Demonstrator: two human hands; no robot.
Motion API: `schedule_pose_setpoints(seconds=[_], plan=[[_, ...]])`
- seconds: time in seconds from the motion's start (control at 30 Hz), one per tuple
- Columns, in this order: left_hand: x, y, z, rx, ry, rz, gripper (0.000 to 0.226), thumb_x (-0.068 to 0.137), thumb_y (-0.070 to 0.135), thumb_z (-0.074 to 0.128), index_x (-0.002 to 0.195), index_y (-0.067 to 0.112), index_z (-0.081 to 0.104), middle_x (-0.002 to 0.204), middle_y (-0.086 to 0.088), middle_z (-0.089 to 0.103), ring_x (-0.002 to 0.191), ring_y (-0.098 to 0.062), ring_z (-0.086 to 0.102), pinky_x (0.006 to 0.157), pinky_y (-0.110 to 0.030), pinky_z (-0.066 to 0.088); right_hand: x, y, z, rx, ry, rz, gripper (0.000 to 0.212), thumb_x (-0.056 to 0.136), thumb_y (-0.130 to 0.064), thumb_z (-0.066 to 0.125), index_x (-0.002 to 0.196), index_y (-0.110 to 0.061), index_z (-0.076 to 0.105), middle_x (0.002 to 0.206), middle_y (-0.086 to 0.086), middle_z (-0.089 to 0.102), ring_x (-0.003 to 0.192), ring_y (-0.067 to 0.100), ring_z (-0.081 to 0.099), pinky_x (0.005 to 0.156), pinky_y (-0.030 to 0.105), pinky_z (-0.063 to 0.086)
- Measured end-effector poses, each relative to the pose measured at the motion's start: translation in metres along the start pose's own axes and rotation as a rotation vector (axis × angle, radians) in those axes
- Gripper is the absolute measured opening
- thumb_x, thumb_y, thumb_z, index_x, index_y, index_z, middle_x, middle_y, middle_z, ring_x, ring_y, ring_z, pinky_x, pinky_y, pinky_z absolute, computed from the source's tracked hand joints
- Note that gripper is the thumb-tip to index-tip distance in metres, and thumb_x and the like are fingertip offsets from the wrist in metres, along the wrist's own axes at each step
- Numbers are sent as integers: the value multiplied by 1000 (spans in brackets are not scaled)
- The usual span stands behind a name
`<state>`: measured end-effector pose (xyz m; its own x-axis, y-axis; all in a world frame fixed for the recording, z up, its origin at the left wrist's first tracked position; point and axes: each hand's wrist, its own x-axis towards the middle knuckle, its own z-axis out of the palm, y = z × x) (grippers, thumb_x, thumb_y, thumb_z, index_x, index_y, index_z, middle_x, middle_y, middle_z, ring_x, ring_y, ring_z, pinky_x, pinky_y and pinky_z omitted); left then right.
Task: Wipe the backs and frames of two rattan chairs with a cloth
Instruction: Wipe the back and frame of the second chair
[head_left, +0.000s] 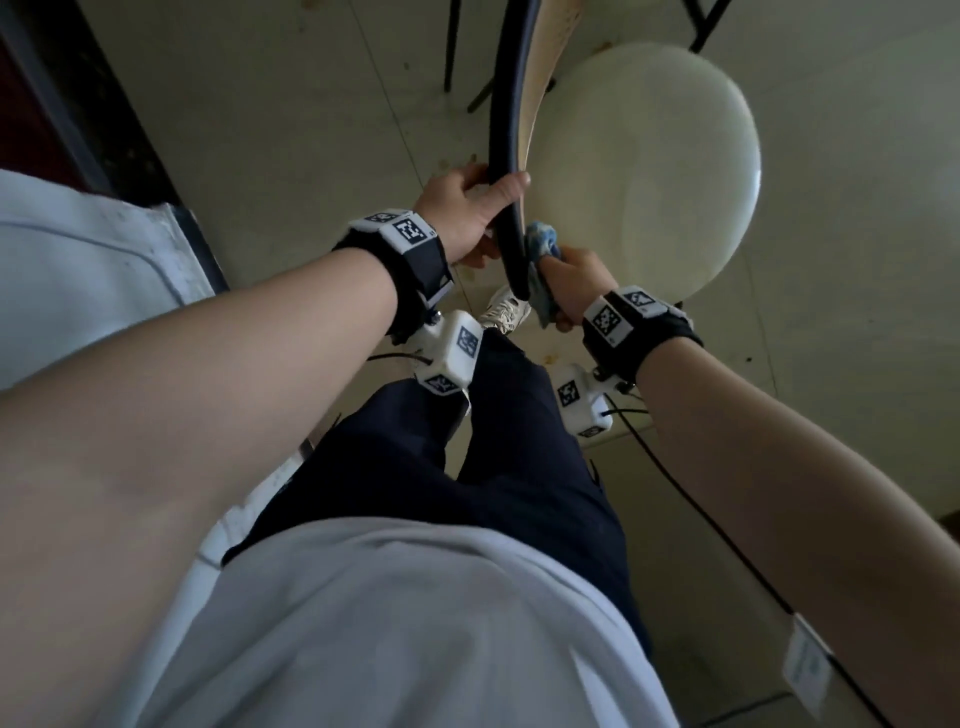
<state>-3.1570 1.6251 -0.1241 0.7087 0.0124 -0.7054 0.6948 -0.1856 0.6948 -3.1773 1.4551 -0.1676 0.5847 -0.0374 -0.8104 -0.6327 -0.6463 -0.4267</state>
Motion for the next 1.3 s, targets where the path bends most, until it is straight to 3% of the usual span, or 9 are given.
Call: schedule_pose_setpoints(seconds=[0.17, 0.3, 0.5, 0.57, 0.7, 0.93, 1.1, 1.23, 1.3], plan=[[-12, 18, 10, 31, 39, -82, 35, 95, 47, 64, 99, 13, 70, 101, -19, 74, 88, -35, 74, 77, -48, 62, -33, -5, -16, -58, 3, -136, 19, 84, -25, 44, 86, -19, 62, 71, 4, 62, 54, 20, 54, 46, 29, 44], [-20, 23, 24, 64, -18, -193, 43, 97, 39, 63, 118, 2, 68, 113, -19, 71, 100, -33, 71, 91, -45, 58, -45, -1, -28, -3, 75, -115, 25, 86, -22, 44, 96, -14, 65, 82, 11, 66, 68, 27, 59, 61, 39, 48], [-53, 18, 61, 113, -157, -384, 36, 98, 29, 63, 116, -3, 64, 113, -25, 70, 83, -31, 66, 78, -40, 58, -52, 6, -54, 84, 102, -115, 21, 85, -25, 47, 91, -18, 65, 68, 4, 60, 60, 24, 55, 53, 32, 45], [-59, 15, 69, 204, -231, -419, 40, 96, 29, 64, 118, -5, 65, 108, -22, 71, 73, -26, 65, 63, -31, 54, -54, 7, -66, 151, 115, -95, 20, 81, -26, 48, 84, -17, 65, 63, 3, 58, 59, 25, 56, 54, 34, 45], [-58, 18, 74, 411, -322, -412, 31, 99, 30, 61, 98, -1, 65, 93, -18, 68, 66, -25, 62, 57, -29, 48, -53, 0, -85, 178, 112, -91, 18, 73, -31, 51, 74, -18, 64, 58, 1, 58, 53, 21, 54, 50, 29, 41], [-27, 45, 45, 619, -106, -238, 26, 92, 23, 62, 71, 8, 66, 50, -5, 67, 51, -24, 64, 52, -27, 54, -43, -39, -105, 135, 57, -160, 13, 76, -32, 64, 70, -22, 67, 57, -3, 63, 41, 7, 54, 35, 16, 36], [-8, 78, 18, 538, 20, -215, 46, 92, 38, 42, 74, 7, 71, 56, -11, 70, 66, -37, 73, 66, -44, 61, -39, -79, -108, 106, 75, -223, 22, 79, -42, 70, 74, -21, 69, 68, 0, 67, 53, 12, 59, 41, 22, 40], [12, 100, -1, 273, 80, -187, 51, 95, 56, 44, 95, 12, 70, 69, -11, 75, 58, -26, 74, 51, -35, 60, -33, -110, -104, 186, 126, -204, 32, 83, -49, 65, 69, -20, 66, 66, 0, 66, 53, 10, 60, 36, 16, 38], [22, 110, -14, -3, -11, -302, 59, 90, 66, 50, 101, 13, 71, 92, -14, 77, 78, -30, 77, 72, -45, 63, -29, -128, -97, 187, 158, -184, 34, 85, -48, 63, 71, -18, 67, 65, -1, 65, 53, 9, 60, 37, 16, 39]])
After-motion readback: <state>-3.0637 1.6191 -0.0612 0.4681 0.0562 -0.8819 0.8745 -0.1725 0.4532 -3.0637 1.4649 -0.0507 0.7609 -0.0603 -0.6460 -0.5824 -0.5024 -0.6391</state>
